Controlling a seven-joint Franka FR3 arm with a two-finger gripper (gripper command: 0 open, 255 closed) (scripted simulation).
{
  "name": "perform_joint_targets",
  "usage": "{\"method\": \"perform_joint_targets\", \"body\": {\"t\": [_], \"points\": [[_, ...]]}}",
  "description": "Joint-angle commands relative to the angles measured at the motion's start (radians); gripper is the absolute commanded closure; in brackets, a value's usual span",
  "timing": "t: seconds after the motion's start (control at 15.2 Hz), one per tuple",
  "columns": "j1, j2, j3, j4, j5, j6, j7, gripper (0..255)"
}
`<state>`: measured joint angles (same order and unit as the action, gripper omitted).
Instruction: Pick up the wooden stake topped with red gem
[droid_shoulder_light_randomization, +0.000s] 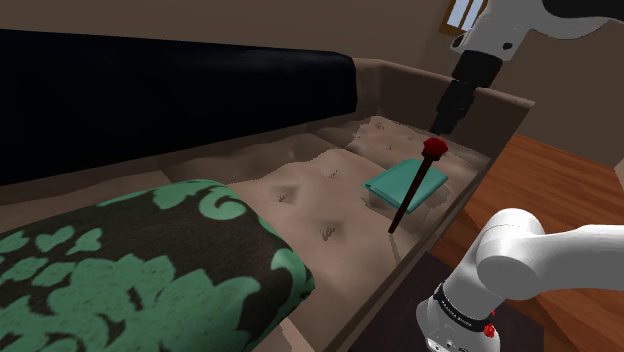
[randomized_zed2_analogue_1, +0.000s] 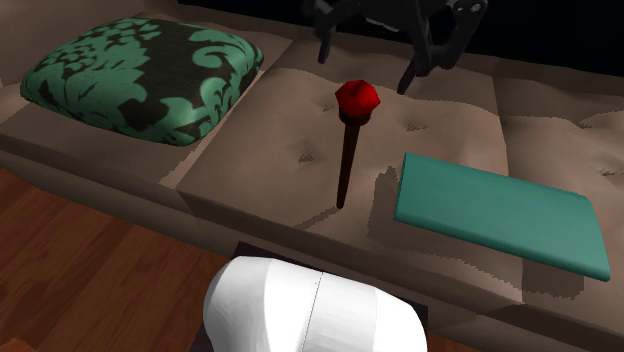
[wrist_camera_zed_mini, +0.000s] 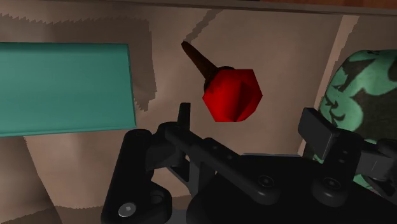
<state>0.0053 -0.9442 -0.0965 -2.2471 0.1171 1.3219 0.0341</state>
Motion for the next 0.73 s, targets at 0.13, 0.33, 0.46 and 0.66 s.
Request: {"method": "perform_joint_targets", "body": {"t": [0.13,0.33,0.46,0.66], "points": [[-0.004,-0.03,-0.002,-0.065,0.0,0.038,-0.007,0],[-0.006,-0.048,-0.002,-0.11,-0.002,0.065,-0.012,0],[-0.006,-0.049,-0.003,-0.111,-0.002,0.064,-0.012,255],[-0.007,-0.049,-0.003,-0.111,-0.002,0.064,-0.012,255]]}}
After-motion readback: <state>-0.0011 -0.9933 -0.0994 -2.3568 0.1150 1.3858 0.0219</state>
